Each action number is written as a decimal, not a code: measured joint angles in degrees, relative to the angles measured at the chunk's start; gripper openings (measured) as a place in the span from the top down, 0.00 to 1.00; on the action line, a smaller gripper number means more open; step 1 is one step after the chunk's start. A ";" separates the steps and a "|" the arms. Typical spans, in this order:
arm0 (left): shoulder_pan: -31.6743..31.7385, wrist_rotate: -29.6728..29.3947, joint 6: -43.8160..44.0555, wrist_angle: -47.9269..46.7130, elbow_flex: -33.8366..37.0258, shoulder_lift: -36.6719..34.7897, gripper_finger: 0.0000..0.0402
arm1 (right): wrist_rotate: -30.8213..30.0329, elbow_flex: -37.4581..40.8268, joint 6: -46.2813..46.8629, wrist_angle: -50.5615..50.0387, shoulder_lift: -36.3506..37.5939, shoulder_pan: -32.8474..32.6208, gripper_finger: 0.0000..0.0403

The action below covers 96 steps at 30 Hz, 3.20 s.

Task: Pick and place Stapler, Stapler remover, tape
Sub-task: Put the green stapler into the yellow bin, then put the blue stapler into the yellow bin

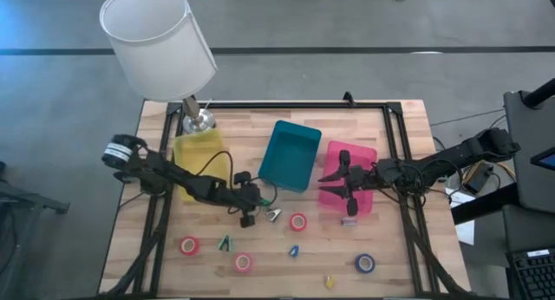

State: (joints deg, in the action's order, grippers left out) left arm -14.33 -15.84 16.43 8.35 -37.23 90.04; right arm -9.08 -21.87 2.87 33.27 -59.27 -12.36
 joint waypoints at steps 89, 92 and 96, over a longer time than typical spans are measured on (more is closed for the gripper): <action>15.67 -5.94 -1.99 -25.84 7.72 -39.53 0.53 | -0.03 0.02 -2.06 -0.04 0.00 0.04 0.81; 15.61 6.72 -11.18 -18.26 8.84 -39.20 0.53 | -0.03 0.02 -4.52 0.10 0.01 0.04 0.80; 15.25 17.53 -18.50 -8.37 10.21 -38.21 0.53 | -0.03 0.02 -8.49 0.16 0.00 0.04 0.79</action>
State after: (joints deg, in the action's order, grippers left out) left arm 0.92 1.69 -2.08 -0.03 -27.03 51.83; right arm -9.10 -21.85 -5.62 33.43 -59.26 -12.32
